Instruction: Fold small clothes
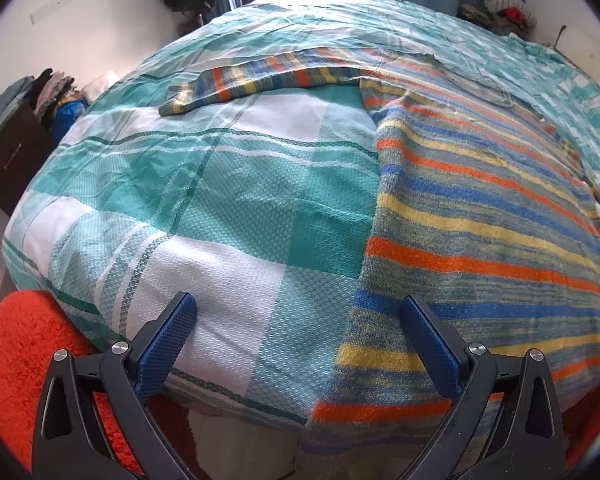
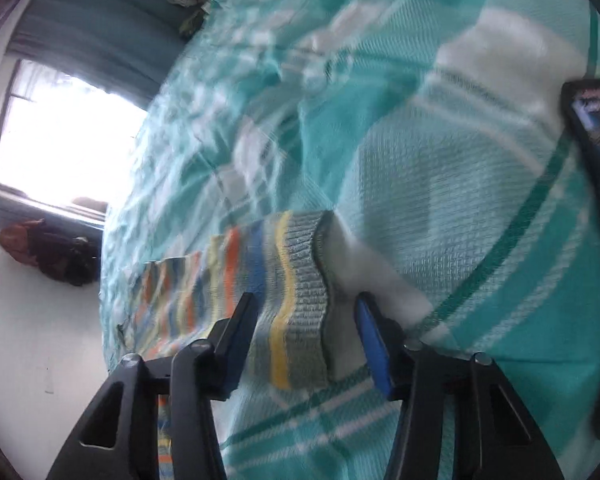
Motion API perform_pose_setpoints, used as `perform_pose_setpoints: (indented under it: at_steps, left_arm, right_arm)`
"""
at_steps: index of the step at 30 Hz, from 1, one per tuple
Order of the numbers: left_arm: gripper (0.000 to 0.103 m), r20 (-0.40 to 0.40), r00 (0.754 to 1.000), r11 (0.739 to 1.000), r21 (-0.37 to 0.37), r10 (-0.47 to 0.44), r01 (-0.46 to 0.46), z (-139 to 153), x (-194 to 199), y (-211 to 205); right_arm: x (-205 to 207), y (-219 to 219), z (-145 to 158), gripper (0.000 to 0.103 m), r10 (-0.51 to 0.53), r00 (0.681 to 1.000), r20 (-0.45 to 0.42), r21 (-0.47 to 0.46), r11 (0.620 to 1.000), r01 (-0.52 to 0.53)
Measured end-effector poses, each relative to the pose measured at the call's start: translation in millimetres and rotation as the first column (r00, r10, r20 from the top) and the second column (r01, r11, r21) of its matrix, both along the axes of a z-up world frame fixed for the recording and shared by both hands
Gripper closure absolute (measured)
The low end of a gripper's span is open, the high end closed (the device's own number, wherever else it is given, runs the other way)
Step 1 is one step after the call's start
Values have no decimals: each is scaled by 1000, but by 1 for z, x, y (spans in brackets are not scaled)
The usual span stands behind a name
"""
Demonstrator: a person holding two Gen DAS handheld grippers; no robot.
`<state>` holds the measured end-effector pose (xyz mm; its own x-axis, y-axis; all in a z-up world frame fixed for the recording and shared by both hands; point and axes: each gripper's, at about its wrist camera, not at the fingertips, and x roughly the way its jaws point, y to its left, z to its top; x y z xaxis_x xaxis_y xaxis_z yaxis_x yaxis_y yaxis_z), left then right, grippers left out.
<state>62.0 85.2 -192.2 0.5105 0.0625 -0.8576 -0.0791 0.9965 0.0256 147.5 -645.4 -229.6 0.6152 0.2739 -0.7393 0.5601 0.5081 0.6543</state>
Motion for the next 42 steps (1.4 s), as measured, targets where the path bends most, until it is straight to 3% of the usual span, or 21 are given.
perform_pose_setpoints:
  at_steps: [2, 3, 7, 10, 14, 18, 19, 21, 22, 24, 27, 30, 33, 36, 37, 38, 39, 40, 42]
  left_arm:
    - [1, -2, 1000, 1000, -1, 2, -2, -1, 0, 0]
    - [1, -1, 1000, 1000, -4, 3, -3, -1, 0, 1]
    - [1, 2, 1000, 1000, -16, 1, -1, 0, 0, 3]
    - [1, 3, 1000, 1000, -29, 3, -3, 0, 1, 2]
    - [1, 4, 1000, 999, -47, 1, -1, 0, 3, 3]
    - [1, 3, 1000, 997, -71, 3, -3, 1, 2, 7]
    - [1, 1, 1000, 997, -72, 1, -1, 1, 1, 7]
    - [1, 0, 1000, 997, -73, -2, 2, 2, 0, 6]
    - [1, 1, 1000, 997, -76, -4, 4, 2, 0, 6]
    - [1, 4, 1000, 997, -82, -3, 3, 3, -1, 6]
    - [1, 5, 1000, 995, -103, 0, 1, 4, 0, 7]
    - [1, 5, 1000, 995, -100, -4, 4, 3, 2, 4]
    - [1, 2, 1000, 998, -66, -17, 17, 0, 2, -2]
    - [1, 4, 1000, 999, -43, -30, 30, 0, -1, -5]
    - [1, 3, 1000, 999, -38, -30, 30, 1, -2, -5]
    - [1, 2, 1000, 999, -37, -29, 29, 1, -3, -4]
    - [1, 2, 1000, 999, -38, -27, 27, 1, -3, -3]
    - [1, 3, 1000, 999, -44, -24, 24, 1, -3, -2]
    - [1, 4, 1000, 999, -47, -20, 20, 1, -1, -2]
  right_arm:
    - [6, 4, 1, 100, 32, 999, -18, -18, 999, -32]
    - [5, 7, 3, 101, 40, 999, -23, -43, 998, -41]
    - [20, 36, 62, 101, 117, 993, 31, -245, 964, -106]
    - [44, 81, 116, 101, 250, 956, 151, -278, 939, -202]
    - [98, 189, 185, 101, 483, 832, 273, -322, 861, -394]
    - [143, 289, 203, 100, 628, 710, 319, -309, 777, -548]
    - [152, 313, 196, 97, 660, 681, 319, -269, 752, -602]
    - [168, 342, 182, 74, 706, 653, 273, -207, 706, -677]
    - [171, 350, 178, 55, 718, 650, 249, -204, 695, -690]
    - [170, 349, 176, 53, 713, 654, 253, -220, 701, -678]
    - [165, 322, 173, 53, 667, 715, 211, -245, 744, -622]
    - [163, 312, 149, 53, 689, 711, 142, -244, 720, -649]
    - [163, 306, 99, 53, 698, 713, 61, -207, 708, -675]
    - [153, 276, 35, 57, 591, 788, -170, -239, 751, -615]
    - [146, 254, 21, 81, 511, 835, -202, -246, 799, -549]
    - [140, 240, 19, 103, 469, 863, -190, -245, 828, -504]
    - [133, 230, 23, 101, 433, 884, -175, -262, 845, -466]
    - [127, 224, 32, 88, 396, 896, -201, -321, 837, -442]
    - [115, 225, 60, 86, 445, 885, -135, -380, 802, -461]
